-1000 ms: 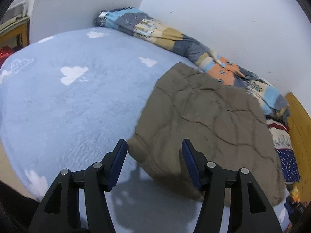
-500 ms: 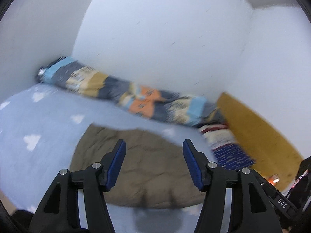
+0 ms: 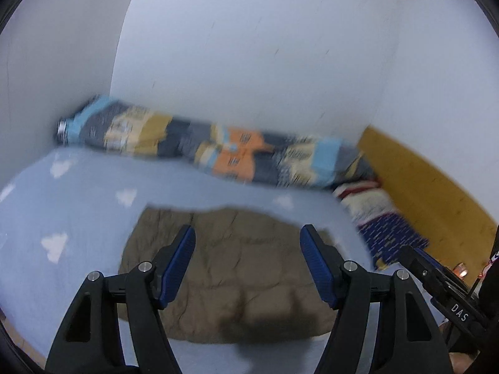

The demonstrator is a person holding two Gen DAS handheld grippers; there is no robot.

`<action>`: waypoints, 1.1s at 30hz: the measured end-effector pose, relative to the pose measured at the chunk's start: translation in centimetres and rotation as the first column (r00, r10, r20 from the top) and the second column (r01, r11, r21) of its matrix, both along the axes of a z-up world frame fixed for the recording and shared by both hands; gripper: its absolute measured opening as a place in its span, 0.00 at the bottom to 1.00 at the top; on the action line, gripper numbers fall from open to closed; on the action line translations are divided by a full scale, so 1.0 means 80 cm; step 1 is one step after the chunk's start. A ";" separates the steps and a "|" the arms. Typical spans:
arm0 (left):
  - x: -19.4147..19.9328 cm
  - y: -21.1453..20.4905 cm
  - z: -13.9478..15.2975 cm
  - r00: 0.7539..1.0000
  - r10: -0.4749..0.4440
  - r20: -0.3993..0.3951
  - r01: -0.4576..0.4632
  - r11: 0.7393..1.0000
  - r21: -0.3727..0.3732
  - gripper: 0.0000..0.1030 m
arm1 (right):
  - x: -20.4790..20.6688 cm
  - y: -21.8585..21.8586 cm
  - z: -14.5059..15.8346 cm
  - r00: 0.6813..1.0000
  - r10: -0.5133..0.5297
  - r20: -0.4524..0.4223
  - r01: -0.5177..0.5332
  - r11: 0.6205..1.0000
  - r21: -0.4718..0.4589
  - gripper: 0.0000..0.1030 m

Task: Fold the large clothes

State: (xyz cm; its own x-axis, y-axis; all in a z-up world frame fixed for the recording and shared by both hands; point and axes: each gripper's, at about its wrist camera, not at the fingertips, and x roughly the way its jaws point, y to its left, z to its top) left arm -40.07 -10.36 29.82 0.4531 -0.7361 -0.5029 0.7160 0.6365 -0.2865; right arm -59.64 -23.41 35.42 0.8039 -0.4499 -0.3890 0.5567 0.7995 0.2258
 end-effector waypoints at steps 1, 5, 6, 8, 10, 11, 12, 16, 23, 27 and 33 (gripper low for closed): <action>0.009 -0.007 -0.022 1.000 0.013 -0.008 -0.013 1.000 0.020 0.67 | 0.014 -0.010 -0.024 0.999 -0.006 -0.039 0.007 1.000 0.018 0.63; 0.045 -0.048 -0.107 0.998 0.059 -0.027 -0.055 0.989 0.136 0.67 | 0.064 -0.052 -0.114 0.982 0.007 -0.187 0.014 0.994 0.111 0.44; 0.052 -0.061 -0.125 0.998 0.056 -0.037 -0.050 0.985 0.164 0.67 | 0.073 -0.062 -0.131 0.976 0.011 -0.218 0.016 0.992 0.122 0.42; 0.062 -0.085 -0.156 0.998 0.055 -0.042 -0.045 0.976 0.215 0.67 | 0.100 -0.078 -0.168 0.960 0.018 -0.280 0.022 0.990 0.140 0.40; 0.069 -0.107 -0.179 0.999 0.047 -0.026 -0.039 0.968 0.249 0.67 | 0.116 -0.089 -0.192 0.951 0.018 -0.309 0.031 0.988 0.153 0.40; 0.070 -0.116 -0.188 0.999 0.046 -0.007 -0.042 0.965 0.260 0.67 | 0.128 -0.099 -0.206 0.947 0.017 -0.322 0.038 0.986 0.164 0.40; 0.069 -0.124 -0.197 0.999 0.033 0.009 -0.034 0.962 0.272 0.67 | 0.135 -0.103 -0.214 0.946 0.020 -0.324 0.037 0.985 0.171 0.40; 0.071 -0.150 -0.235 1.000 0.002 -0.009 0.001 0.929 0.370 0.67 | 0.166 -0.117 -0.250 0.930 0.046 -0.364 0.009 0.989 0.148 0.40; 0.075 -0.161 -0.256 1.000 -0.007 -0.011 0.011 0.905 0.425 0.68 | 0.195 -0.140 -0.303 0.895 0.088 -0.438 0.020 0.971 0.237 0.41; 0.073 -0.153 -0.248 1.000 0.000 -0.006 0.002 0.923 0.385 0.68 | 0.194 -0.142 -0.304 0.891 0.100 -0.442 0.002 0.974 0.225 0.41; 0.060 -0.129 -0.225 0.998 0.012 0.065 -0.033 0.937 0.348 0.68 | 0.144 -0.142 -0.261 0.948 0.050 -0.313 0.033 0.966 0.256 0.40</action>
